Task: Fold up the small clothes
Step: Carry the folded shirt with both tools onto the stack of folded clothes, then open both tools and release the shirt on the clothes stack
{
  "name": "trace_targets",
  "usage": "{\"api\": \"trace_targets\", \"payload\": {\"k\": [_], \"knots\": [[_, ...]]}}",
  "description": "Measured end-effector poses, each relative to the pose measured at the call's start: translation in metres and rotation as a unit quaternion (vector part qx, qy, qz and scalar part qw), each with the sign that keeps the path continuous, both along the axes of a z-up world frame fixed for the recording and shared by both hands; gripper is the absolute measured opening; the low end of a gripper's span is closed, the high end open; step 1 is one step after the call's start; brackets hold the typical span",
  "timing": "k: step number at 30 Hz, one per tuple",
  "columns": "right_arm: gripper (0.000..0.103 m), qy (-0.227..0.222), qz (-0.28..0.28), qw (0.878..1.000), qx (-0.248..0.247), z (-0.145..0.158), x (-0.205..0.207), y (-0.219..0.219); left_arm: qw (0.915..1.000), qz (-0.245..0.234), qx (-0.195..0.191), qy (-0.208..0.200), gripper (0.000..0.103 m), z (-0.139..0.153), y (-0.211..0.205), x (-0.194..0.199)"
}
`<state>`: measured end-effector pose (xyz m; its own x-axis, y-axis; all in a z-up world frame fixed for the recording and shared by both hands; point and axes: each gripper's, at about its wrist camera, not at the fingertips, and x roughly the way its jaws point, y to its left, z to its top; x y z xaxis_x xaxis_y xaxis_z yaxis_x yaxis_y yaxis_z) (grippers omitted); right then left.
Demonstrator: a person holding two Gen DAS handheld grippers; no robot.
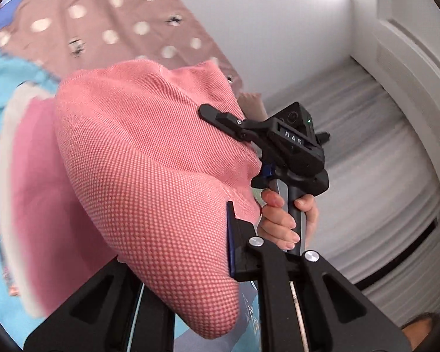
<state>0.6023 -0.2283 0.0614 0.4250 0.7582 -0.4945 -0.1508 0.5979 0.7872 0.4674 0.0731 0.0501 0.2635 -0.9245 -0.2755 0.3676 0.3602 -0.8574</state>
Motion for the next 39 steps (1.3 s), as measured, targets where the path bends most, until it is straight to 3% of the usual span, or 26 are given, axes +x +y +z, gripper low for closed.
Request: {"api": "trace_targets", "payload": {"k": [4,9,12,14,17,19,21,22,24,28,30,32,34,35,37,39], "knots": [[0.020,0.015,0.017,1.000,-0.018,-0.029,0.005,0.028,0.9992,0.009,-0.020,0.034,0.011,-0.035,0.029,-0.003],[0.026,0.032,0.015,0.999,-0.006,-0.038,-0.001,0.018,0.9973,-0.001,-0.050,0.055,0.011,-0.061,0.038,-0.011],[0.035,0.033,0.014,0.999,-0.016,-0.041,-0.011,0.004,0.9969,0.006,-0.040,0.067,0.020,-0.078,0.042,-0.011],[0.035,0.026,0.011,0.999,-0.034,-0.040,-0.019,-0.004,0.9957,0.011,-0.028,0.087,0.031,-0.087,0.040,-0.008],[0.037,0.018,0.001,0.995,-0.100,-0.039,-0.032,-0.013,0.9936,0.016,-0.004,0.112,0.038,-0.095,0.049,-0.014],[0.041,-0.001,-0.002,0.986,-0.164,-0.030,-0.042,-0.013,0.9944,0.032,0.019,0.099,0.041,-0.082,0.064,-0.025],[0.042,-0.036,-0.017,0.979,-0.200,-0.013,-0.054,-0.017,0.9940,0.077,0.073,0.027,0.049,-0.052,0.085,-0.041],[0.044,-0.062,-0.033,0.975,-0.211,-0.001,-0.061,-0.020,0.9906,0.099,0.094,-0.004,0.057,-0.037,0.094,-0.049],[0.054,-0.124,-0.049,0.968,-0.214,0.026,-0.073,-0.015,0.9778,0.153,0.132,-0.054,0.060,-0.007,0.103,-0.058],[0.063,-0.208,0.001,0.948,-0.240,0.038,-0.081,0.029,0.9657,0.164,0.185,-0.079,0.068,0.020,0.067,-0.045],[0.063,-0.243,-0.004,0.923,-0.298,0.023,-0.088,0.057,0.9665,0.165,0.175,-0.089,0.068,0.019,0.045,-0.034],[0.066,-0.262,-0.013,0.906,-0.333,0.006,-0.087,0.072,0.9734,0.176,0.127,-0.074,0.068,0.007,0.034,-0.021],[0.069,-0.251,-0.012,0.907,-0.339,-0.017,-0.082,0.080,0.9781,0.181,0.092,-0.043,0.068,-0.013,0.022,0.004],[0.071,-0.245,-0.010,0.906,-0.346,-0.028,-0.080,0.083,0.9789,0.180,0.092,-0.032,0.068,-0.023,0.016,0.015],[0.073,-0.246,-0.010,0.891,-0.381,-0.049,-0.079,0.087,0.9776,0.179,0.108,-0.025,0.068,-0.036,0.004,0.030],[0.074,-0.262,-0.011,0.881,-0.393,-0.062,-0.084,0.089,0.9725,0.173,0.144,-0.060,0.068,-0.041,-0.006,0.023]]}}
